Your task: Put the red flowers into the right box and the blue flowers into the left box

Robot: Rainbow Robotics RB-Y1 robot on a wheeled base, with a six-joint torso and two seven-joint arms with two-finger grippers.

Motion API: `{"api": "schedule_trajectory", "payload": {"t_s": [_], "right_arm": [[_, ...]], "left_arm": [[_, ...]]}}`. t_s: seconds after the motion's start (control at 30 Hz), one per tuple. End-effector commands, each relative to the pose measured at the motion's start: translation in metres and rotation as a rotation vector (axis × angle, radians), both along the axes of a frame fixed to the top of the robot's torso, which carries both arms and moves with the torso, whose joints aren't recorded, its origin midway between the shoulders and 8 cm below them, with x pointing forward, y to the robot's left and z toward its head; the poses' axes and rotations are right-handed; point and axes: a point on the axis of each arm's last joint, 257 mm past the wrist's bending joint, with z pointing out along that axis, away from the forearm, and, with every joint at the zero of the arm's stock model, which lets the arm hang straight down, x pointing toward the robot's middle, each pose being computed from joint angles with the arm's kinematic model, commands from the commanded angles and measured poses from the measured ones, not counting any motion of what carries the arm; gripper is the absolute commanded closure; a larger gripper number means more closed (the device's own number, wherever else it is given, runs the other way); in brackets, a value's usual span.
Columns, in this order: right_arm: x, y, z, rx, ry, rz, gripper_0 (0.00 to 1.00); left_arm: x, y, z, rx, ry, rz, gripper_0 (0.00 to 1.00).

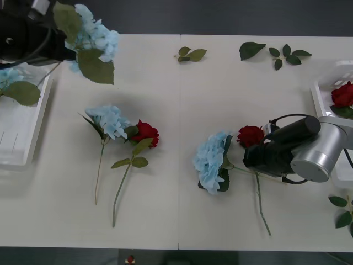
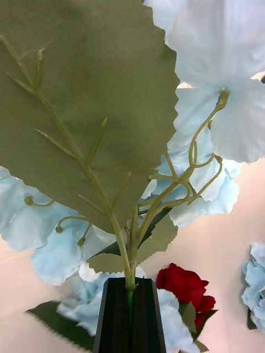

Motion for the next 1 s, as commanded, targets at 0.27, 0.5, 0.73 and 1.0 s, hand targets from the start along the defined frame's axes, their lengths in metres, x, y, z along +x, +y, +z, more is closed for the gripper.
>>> {"api": "schedule_trajectory", "payload": {"t_s": [0.27, 0.5, 0.73, 1.0], "right_arm": [[0.047, 0.022, 0.073, 0.083, -0.138, 0.038, 1.00], [0.075, -0.017, 0.151, 0.048, -0.132, 0.018, 1.00], [0.087, -0.117, 0.211, -0.179, -0.085, 0.144, 1.00], [0.097, -0.249, 0.222, -0.536, -0.063, 0.310, 1.00]], "left_arm": [[-0.037, 0.155, 0.101, 0.225, -0.168, 0.128, 1.00], [-0.065, 0.257, 0.083, 0.374, -0.219, 0.249, 1.00], [-0.082, 0.326, 0.044, 0.482, -0.276, 0.352, 1.00], [-0.069, 0.353, -0.002, 0.549, -0.281, 0.396, 1.00]]}}
